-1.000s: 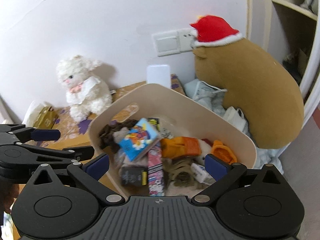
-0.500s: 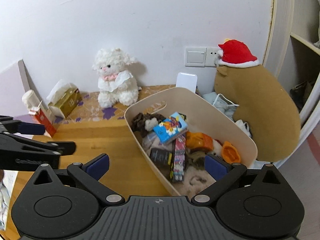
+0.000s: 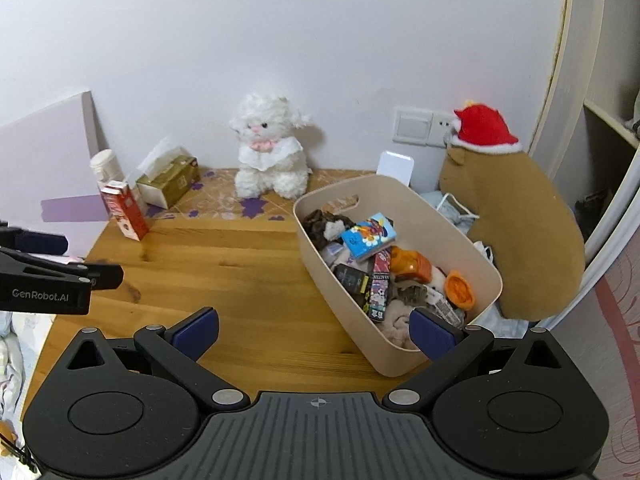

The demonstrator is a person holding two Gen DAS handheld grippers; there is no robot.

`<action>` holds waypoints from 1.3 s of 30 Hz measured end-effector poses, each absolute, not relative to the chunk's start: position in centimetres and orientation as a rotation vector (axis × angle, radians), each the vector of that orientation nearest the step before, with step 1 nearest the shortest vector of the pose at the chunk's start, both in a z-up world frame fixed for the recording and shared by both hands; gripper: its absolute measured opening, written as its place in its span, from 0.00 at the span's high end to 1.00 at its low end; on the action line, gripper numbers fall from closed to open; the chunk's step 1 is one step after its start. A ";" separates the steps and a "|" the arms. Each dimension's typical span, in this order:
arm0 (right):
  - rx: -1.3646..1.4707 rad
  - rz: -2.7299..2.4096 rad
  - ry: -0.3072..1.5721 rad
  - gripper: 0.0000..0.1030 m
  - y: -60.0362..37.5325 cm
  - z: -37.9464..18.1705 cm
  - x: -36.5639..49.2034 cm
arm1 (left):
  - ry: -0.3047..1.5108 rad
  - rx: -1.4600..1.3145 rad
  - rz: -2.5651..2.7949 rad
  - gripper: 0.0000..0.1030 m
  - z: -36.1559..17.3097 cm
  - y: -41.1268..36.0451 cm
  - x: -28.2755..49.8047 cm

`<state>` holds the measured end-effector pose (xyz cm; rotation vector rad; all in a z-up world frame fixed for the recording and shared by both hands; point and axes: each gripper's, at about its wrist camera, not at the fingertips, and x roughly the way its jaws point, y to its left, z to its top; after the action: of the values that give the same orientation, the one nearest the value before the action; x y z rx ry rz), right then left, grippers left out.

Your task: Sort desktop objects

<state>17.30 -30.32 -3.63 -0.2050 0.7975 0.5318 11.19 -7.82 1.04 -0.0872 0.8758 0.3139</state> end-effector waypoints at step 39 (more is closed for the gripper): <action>-0.202 0.479 0.864 0.00 -35.2 1.1 9.1 | 0.859 -0.076 0.355 0.23 5.8 -12.6 2.6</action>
<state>9.07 -35.23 1.08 -0.2019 0.8638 0.4794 2.63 -12.63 5.82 -0.0764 0.8590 0.3553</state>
